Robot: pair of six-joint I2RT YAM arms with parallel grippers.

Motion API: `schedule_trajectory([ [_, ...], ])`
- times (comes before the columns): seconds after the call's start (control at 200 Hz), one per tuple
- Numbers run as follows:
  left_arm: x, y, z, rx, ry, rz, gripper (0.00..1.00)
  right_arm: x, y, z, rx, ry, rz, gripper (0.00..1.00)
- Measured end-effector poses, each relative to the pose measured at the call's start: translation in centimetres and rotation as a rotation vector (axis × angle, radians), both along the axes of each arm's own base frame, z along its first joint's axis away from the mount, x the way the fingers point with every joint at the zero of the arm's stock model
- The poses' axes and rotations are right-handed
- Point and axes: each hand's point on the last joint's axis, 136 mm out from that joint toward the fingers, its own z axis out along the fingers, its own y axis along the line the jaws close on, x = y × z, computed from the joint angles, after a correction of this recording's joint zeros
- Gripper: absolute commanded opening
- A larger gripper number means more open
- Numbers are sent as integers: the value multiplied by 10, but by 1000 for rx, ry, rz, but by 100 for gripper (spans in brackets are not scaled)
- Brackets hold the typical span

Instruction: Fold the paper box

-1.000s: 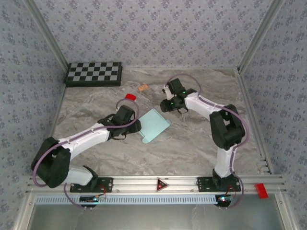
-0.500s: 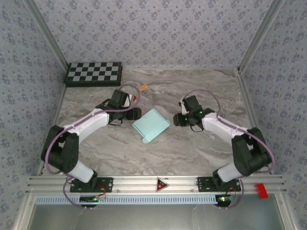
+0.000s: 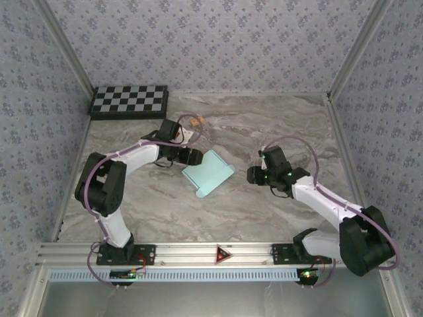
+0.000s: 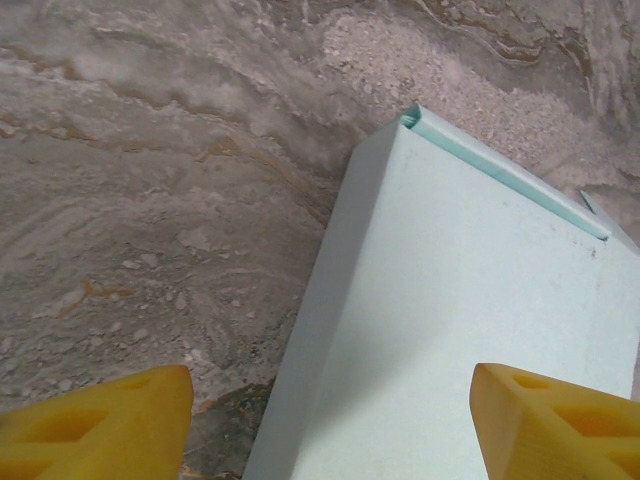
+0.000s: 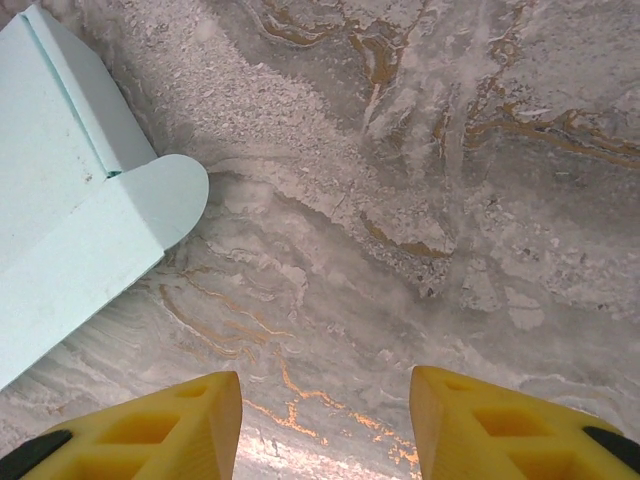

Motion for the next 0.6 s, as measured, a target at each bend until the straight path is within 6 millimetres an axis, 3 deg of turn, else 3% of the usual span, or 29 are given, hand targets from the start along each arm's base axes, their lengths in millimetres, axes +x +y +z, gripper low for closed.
schedule_trajectory([
  [0.17,-6,-5,0,-37,19,-21,71,-4,-1,-6,0,13,1,49],
  [0.435,-31,0,-23,-61,116,28,66,-3,5,-10,32,19,9,49],
  [0.6,-43,-5,-21,-82,133,58,63,-1,12,-15,61,38,16,48],
])
